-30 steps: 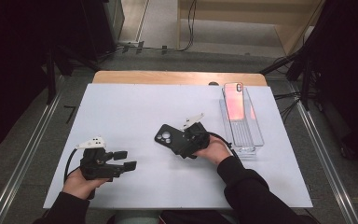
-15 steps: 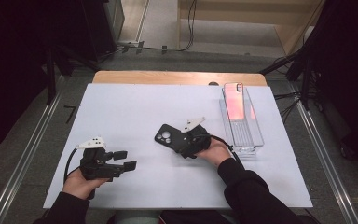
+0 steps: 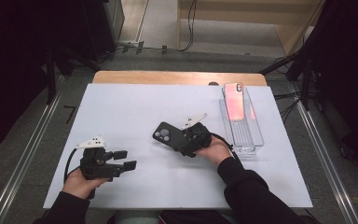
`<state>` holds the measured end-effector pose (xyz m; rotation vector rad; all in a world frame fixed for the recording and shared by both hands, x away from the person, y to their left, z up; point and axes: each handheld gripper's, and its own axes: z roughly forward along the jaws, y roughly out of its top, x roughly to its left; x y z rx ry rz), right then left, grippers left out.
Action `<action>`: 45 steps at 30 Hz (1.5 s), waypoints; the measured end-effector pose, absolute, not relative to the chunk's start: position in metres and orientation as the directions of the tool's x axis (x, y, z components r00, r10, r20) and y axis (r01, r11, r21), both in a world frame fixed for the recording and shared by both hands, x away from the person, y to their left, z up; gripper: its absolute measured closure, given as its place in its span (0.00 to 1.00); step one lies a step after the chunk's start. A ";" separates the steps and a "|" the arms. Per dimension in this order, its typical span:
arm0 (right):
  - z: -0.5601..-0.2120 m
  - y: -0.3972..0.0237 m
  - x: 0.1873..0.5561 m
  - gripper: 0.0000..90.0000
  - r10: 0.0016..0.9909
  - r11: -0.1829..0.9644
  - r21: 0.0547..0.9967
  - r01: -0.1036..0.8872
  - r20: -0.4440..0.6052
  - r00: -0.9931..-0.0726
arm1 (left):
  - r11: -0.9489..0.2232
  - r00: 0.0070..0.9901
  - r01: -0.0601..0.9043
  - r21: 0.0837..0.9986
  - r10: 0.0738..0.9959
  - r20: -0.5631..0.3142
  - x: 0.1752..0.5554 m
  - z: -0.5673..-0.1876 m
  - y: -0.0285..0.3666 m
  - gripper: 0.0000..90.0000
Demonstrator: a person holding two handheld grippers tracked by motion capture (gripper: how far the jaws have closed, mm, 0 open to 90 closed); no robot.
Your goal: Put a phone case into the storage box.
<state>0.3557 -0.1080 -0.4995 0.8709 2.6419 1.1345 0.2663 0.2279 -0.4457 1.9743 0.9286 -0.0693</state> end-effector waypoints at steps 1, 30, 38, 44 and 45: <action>-0.497 -0.109 0.356 0.14 0.560 0.542 0.705 0.457 0.102 -0.822 | -0.293 0.714 0.632 0.717 0.580 -0.392 0.267 -0.445 0.228 0.36; -0.445 -0.148 0.324 0.14 0.633 0.333 0.758 0.561 0.262 -0.728 | -0.261 0.690 0.683 0.682 0.535 -0.487 0.285 -0.436 0.201 0.36; -0.449 -0.154 0.314 0.14 0.681 0.272 0.754 0.598 0.289 -0.673 | -0.277 0.703 0.674 0.685 0.526 -0.479 0.292 -0.434 0.186 0.35; -0.454 -0.154 0.307 0.14 0.719 0.229 0.739 0.634 0.310 -0.622 | -0.249 0.690 0.674 0.695 0.547 -0.474 0.298 -0.431 0.177 0.28; -0.455 -0.154 0.306 0.14 0.726 0.223 0.737 0.638 0.311 -0.613 | -0.242 0.683 0.675 0.697 0.563 -0.465 0.299 -0.431 0.175 0.28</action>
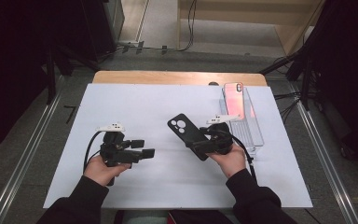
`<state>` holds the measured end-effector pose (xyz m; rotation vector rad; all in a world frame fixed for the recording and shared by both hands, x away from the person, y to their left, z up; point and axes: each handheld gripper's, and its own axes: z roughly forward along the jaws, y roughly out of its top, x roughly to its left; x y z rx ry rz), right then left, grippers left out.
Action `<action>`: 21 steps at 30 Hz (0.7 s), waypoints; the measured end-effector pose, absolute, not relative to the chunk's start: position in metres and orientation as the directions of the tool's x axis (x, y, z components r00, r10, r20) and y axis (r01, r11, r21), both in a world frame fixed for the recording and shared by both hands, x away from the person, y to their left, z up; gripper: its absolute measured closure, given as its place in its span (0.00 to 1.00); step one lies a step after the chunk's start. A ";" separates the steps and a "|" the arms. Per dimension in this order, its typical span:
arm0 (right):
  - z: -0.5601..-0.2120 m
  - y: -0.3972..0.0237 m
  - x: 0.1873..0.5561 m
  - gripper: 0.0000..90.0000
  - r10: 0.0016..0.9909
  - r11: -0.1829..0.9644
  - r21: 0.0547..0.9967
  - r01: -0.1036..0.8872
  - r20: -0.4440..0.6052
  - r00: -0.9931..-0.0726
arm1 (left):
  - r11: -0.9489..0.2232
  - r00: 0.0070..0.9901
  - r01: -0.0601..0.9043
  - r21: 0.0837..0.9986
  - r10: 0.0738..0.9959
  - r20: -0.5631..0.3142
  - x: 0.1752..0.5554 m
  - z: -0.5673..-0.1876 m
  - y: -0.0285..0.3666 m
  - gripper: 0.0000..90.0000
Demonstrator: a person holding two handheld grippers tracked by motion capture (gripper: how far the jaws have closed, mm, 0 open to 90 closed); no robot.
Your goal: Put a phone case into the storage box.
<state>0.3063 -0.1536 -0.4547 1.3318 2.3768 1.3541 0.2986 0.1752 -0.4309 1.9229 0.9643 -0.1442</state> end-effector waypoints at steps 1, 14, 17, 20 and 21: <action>-0.455 -0.153 0.305 0.14 0.732 0.216 0.734 0.644 0.315 -0.604 | -0.238 0.675 0.679 0.695 0.576 -0.461 0.299 -0.431 0.173 0.28; -0.460 -0.139 0.297 0.14 0.762 0.164 0.719 0.676 0.342 -0.549 | -0.250 0.638 0.727 0.639 0.591 -0.494 0.311 -0.423 0.154 0.31; -0.460 -0.135 0.295 0.14 0.762 0.146 0.716 0.682 0.359 -0.539 | -0.244 0.623 0.741 0.625 0.598 -0.505 0.315 -0.421 0.149 0.31; -0.459 -0.131 0.294 0.14 0.777 0.138 0.719 0.681 0.348 -0.525 | -0.237 0.607 0.755 0.612 0.606 -0.514 0.320 -0.416 0.147 0.31; -0.459 -0.130 0.293 0.14 0.781 0.131 0.722 0.680 0.348 -0.519 | -0.229 0.601 0.759 0.609 0.608 -0.520 0.322 -0.415 0.146 0.31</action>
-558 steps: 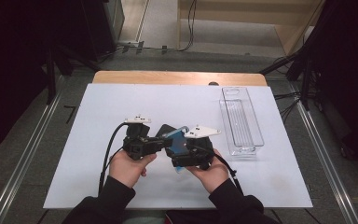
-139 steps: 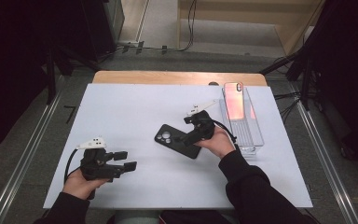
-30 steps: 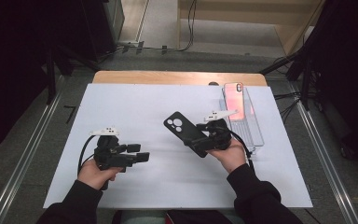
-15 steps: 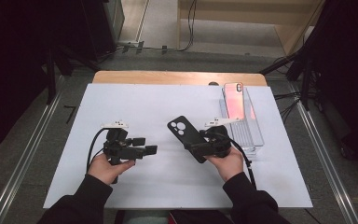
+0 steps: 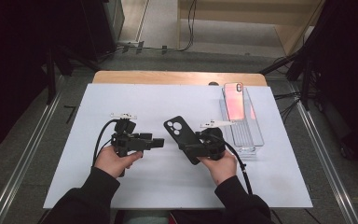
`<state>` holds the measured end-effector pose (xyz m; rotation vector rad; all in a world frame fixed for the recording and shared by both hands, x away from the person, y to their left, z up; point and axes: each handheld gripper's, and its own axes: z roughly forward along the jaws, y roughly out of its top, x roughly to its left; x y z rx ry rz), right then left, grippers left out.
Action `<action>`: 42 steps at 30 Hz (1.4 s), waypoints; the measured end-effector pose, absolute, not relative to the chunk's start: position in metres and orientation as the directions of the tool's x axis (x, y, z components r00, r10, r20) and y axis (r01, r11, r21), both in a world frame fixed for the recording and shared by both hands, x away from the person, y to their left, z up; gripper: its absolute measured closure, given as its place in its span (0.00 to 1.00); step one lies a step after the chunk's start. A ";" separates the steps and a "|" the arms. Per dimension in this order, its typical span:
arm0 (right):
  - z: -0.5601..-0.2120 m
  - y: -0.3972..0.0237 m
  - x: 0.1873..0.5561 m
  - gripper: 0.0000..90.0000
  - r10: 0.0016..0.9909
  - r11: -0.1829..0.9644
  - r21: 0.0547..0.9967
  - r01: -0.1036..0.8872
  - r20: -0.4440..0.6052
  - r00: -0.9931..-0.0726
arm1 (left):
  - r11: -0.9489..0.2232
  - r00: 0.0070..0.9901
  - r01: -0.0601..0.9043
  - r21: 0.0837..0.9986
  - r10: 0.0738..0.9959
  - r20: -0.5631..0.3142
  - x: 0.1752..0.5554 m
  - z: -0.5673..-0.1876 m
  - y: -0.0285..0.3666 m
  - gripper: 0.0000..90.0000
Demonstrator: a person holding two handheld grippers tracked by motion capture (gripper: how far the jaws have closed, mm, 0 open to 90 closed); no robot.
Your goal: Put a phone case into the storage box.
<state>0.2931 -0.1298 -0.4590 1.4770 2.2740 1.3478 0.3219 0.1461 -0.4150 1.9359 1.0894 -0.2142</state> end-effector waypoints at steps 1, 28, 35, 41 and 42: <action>-0.459 -0.129 0.293 0.14 0.786 0.115 0.724 0.680 0.353 -0.508 | -0.226 0.596 0.762 0.607 0.610 -0.522 0.324 -0.414 0.145 0.31; -0.481 -0.110 0.277 0.14 0.786 -0.088 0.736 0.671 0.465 -0.407 | -0.134 0.491 0.802 0.582 0.702 -0.516 0.357 -0.416 0.126 0.33; -0.481 -0.106 0.276 0.14 0.757 -0.149 0.720 0.678 0.524 -0.390 | -0.131 0.481 0.807 0.575 0.710 -0.514 0.360 -0.420 0.118 0.34; -0.482 -0.101 0.273 0.14 0.738 -0.180 0.708 0.683 0.556 -0.383 | -0.100 0.441 0.829 0.551 0.723 -0.532 0.364 -0.422 0.116 0.39; -0.483 -0.101 0.273 0.14 0.731 -0.188 0.707 0.682 0.564 -0.383 | -0.093 0.435 0.831 0.548 0.723 -0.537 0.364 -0.422 0.116 0.42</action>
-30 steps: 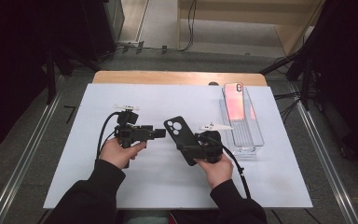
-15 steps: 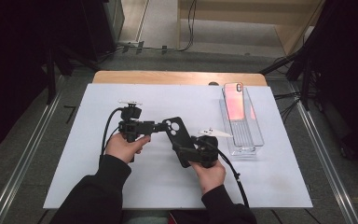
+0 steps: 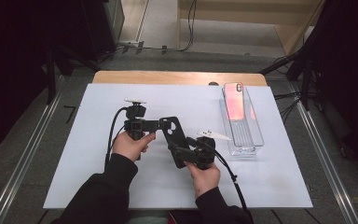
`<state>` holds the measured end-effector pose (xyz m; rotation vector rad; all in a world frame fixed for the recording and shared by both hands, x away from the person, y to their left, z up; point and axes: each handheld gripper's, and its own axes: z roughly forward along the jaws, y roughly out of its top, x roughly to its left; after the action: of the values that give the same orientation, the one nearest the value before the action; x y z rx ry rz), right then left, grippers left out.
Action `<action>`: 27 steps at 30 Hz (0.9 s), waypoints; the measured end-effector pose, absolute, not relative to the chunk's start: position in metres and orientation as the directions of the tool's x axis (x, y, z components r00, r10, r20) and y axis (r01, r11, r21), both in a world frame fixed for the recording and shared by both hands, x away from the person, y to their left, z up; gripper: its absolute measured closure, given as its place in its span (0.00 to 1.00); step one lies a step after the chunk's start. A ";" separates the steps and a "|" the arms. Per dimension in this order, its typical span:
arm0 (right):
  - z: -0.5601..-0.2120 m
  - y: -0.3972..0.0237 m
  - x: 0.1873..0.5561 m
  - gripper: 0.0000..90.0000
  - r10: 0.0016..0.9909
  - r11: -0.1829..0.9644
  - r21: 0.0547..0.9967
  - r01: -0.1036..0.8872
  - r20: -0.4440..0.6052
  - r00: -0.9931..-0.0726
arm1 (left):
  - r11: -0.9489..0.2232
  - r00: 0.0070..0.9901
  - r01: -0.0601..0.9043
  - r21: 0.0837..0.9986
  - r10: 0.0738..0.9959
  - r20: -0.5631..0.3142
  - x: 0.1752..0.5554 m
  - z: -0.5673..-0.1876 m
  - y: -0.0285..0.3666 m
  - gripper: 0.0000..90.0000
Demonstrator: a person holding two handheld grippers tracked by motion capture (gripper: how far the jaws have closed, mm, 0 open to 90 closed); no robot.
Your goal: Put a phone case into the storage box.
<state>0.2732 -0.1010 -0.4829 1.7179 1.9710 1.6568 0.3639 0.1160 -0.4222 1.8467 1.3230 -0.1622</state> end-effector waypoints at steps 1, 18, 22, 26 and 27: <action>-0.483 -0.100 0.273 0.14 0.727 -0.193 0.703 0.684 0.571 -0.382 | -0.090 0.432 0.833 0.545 0.722 -0.540 0.364 -0.423 0.116 0.46; -0.490 -0.095 0.271 0.14 0.706 -0.207 0.735 0.646 0.569 -0.422 | -0.023 0.407 0.861 0.508 0.629 -0.662 0.364 -0.423 0.117 0.82; -0.492 -0.094 0.271 0.13 0.698 -0.200 0.740 0.642 0.568 -0.437 | -0.018 0.407 0.866 0.499 0.603 -0.685 0.363 -0.421 0.117 0.86; -0.491 -0.094 0.271 0.13 0.706 -0.187 0.757 0.627 0.547 -0.450 | -0.005 0.404 0.870 0.494 0.581 -0.706 0.362 -0.420 0.118 0.87; -0.491 -0.095 0.271 0.13 0.708 -0.182 0.764 0.619 0.538 -0.456 | 0.002 0.399 0.872 0.489 0.576 -0.714 0.362 -0.420 0.118 0.87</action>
<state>0.2712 -0.0946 -0.4908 1.5934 1.9566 1.7356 0.3623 0.1181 -0.4199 1.6853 1.2856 -0.3823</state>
